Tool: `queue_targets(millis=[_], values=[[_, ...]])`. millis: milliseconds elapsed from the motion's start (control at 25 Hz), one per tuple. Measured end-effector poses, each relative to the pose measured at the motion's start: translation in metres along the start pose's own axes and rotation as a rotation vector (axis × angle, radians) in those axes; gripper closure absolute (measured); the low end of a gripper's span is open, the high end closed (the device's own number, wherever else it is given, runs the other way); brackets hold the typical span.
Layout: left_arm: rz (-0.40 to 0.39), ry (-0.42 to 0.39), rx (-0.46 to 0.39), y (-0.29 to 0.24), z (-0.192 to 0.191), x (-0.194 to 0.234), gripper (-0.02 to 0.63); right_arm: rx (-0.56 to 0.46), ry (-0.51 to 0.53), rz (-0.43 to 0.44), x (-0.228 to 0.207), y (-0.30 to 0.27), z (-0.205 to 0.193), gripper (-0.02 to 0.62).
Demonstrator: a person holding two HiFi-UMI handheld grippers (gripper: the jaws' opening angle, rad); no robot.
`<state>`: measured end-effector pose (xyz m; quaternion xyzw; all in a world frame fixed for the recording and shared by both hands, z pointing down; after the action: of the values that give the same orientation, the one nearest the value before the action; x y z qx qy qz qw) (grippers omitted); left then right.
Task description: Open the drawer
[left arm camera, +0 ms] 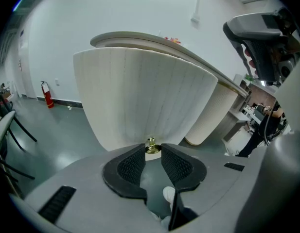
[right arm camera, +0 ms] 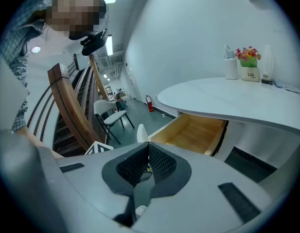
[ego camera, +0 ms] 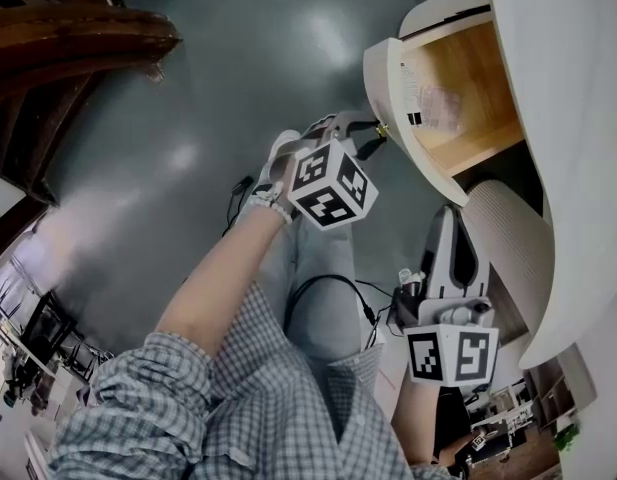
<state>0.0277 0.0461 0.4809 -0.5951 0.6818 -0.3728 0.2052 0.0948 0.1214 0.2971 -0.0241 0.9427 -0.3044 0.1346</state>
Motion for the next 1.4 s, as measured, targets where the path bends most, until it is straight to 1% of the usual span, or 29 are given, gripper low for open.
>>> queue_targets(millis=[440, 720, 920, 1040, 1120, 1280, 1360, 1400], values=[[-0.002, 0.003, 0.019, 0.013, -0.020, -0.004, 0.499, -0.015, -0.014, -0.010, 0.012, 0.003, -0.001, 0.586], [-0.002, 0.007, 0.017, 0.016, -0.023, -0.005, 0.498, -0.030, -0.024, -0.024, 0.015, 0.006, 0.003, 0.586], [0.013, 0.034, 0.016, 0.015, -0.025, -0.005, 0.492, -0.033, -0.038, -0.040, 0.018, 0.006, 0.000, 0.586], [0.003, 0.090, 0.002, 0.021, -0.024, -0.004, 0.480, -0.041, -0.044, -0.048, 0.019, 0.007, 0.002, 0.586], [-0.001, 0.112, -0.004, 0.027, -0.023, -0.005, 0.471, -0.048, -0.045, -0.054, 0.020, 0.008, 0.005, 0.586], [-0.002, 0.091, 0.021, 0.040, -0.025, -0.009, 0.474, -0.069, -0.052, -0.062, 0.024, 0.011, 0.011, 0.586], [0.013, 0.079, 0.023, 0.050, -0.021, -0.009, 0.524, -0.077, -0.052, -0.064, 0.027, 0.014, 0.016, 0.586], [0.021, 0.072, 0.019, 0.056, -0.018, -0.008, 0.562, -0.081, -0.051, -0.065, 0.028, 0.016, 0.019, 0.586]])
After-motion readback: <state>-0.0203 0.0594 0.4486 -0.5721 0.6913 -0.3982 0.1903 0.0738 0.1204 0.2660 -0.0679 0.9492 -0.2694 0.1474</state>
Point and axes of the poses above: the fingertips, and each gripper's own axes: y backward along the fingers, x to its left, z out of its top, the point moved 4 cm from there along y, backward along the fingers, and after that the axes turned 2 degrees about x, right-handed, at the moved point
